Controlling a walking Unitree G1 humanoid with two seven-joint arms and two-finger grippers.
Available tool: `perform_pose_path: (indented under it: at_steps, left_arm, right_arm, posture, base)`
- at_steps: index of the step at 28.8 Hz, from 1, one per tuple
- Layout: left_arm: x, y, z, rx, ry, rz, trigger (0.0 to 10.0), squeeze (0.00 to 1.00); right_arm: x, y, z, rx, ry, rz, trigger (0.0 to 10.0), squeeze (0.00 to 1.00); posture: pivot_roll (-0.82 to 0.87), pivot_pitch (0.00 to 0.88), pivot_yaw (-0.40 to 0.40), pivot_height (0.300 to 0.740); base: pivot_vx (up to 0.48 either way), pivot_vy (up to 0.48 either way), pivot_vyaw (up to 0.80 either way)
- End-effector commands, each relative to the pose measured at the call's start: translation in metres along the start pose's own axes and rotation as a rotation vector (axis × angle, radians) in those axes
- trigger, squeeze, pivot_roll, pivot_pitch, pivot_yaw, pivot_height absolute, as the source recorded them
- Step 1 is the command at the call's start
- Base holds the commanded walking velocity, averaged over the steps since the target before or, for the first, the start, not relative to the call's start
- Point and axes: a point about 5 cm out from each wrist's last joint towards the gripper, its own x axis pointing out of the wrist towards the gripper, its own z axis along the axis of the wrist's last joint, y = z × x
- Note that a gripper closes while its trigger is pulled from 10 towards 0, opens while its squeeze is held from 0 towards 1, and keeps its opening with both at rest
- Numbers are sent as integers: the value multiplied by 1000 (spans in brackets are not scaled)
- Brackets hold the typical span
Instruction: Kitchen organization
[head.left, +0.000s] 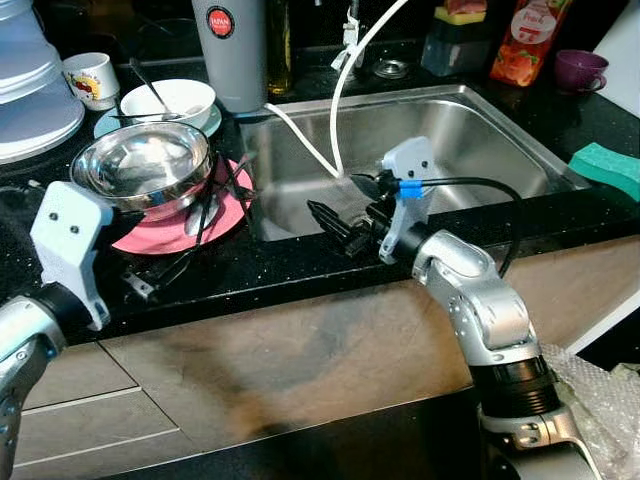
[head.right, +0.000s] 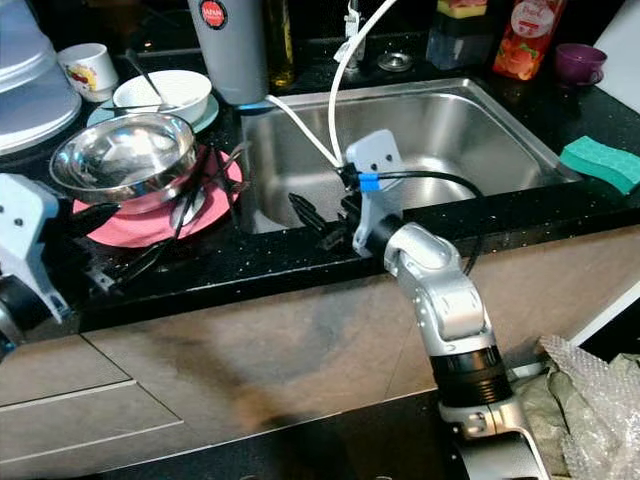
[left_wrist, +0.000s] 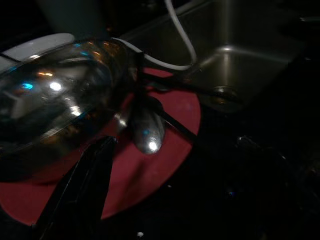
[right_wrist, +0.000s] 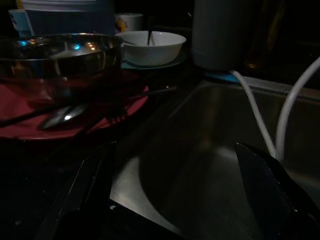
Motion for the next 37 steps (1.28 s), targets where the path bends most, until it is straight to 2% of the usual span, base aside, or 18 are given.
perform_pose_path:
  at_steps: [1, 2, 3, 4, 5, 11, 14, 19, 20, 21, 22, 26, 31, 37]
  left_arm:
    - [-6, 3, -5, -5, -18, -26, 10000, 0]
    - [-9, 5, -9, -11, -12, -38, 10000, 0]
    - [-9, 5, -9, -11, -12, -38, 10000, 0]
    - [-14, 7, -14, -27, 14, -72, 10000, 0]
    - [-18, 9, -19, -38, 38, -92, 10000, 0]
    - [-27, 13, -25, -20, 59, -122, 10000, 0]
    - [-26, 13, -26, -10, 60, -134, 10000, 0]
    - [-25, 11, -31, 4, 65, -140, 10000, 0]
    - [-26, 10, -32, 3, 64, -146, 10000, 0]
    - [-26, 10, -32, 3, 64, -146, 10000, 0]
    - [-26, 9, -32, 4, 60, -143, 10000, 0]
    - [-26, 9, -32, 7, 58, -133, 10000, 0]
    - [-25, 12, -37, -8, 67, -79, 10000, 0]
    - [-26, 11, -39, -9, 78, -80, 10000, 0]
  right_arm:
    - [6, 6, 0, 1, -2, 25, 10000, 0]
    - [7, 7, 0, 5, -4, 29, 10000, 129]
    - [7, 7, 0, 5, -4, 29, 10000, 129]
    - [10, 9, 0, 13, -2, 29, 10000, 867]
    - [13, 10, -2, 26, 2, 30, 10000, 1000]
    - [19, 15, -5, 66, 13, 51, 10000, 1000]
    - [25, 21, -7, 125, 23, 104, 10000, 1000]
    - [32, 33, -7, 107, 47, 179, 10000, 1000]
    - [35, 38, -4, 119, 37, 203, 10000, 686]
    - [35, 38, -4, 119, 37, 203, 10000, 686]
    - [37, 42, 1, 149, 20, 228, 10000, 0]
    - [38, 46, 6, 177, 3, 256, 10000, 0]
    - [44, 52, 1, 125, 30, 272, 10000, 0]
    - [53, 60, 0, 114, 35, 280, 10000, 0]
  posture:
    - [7, 91, -11, 740]
    - [7, 91, -10, 740]
    - [7, 91, -10, 740]
    - [6, 94, -9, 740]
    - [6, 94, -9, 740]
    - [14, 102, -9, 740]
    - [17, 106, -7, 740]
    - [21, 110, -7, 740]
    - [24, 109, -9, 740]
    - [24, 109, -9, 740]
    - [26, 109, -12, 740]
    - [28, 110, -13, 740]
    - [31, 118, -10, 740]
    - [35, 124, -9, 740]
  base:
    - [0, 0, 0]
    - [0, 0, 0]
    - [0, 0, 0]
    - [0, 0, 0]
    - [0, 0, 0]
    - [0, 0, 0]
    - [0, 0, 0]
    - [0, 0, 0]
    - [0, 0, 0]
    - [0, 0, 0]
    - [0, 0, 0]
    - [0, 0, 0]
    - [0, 0, 0]
    - [0, 0, 0]
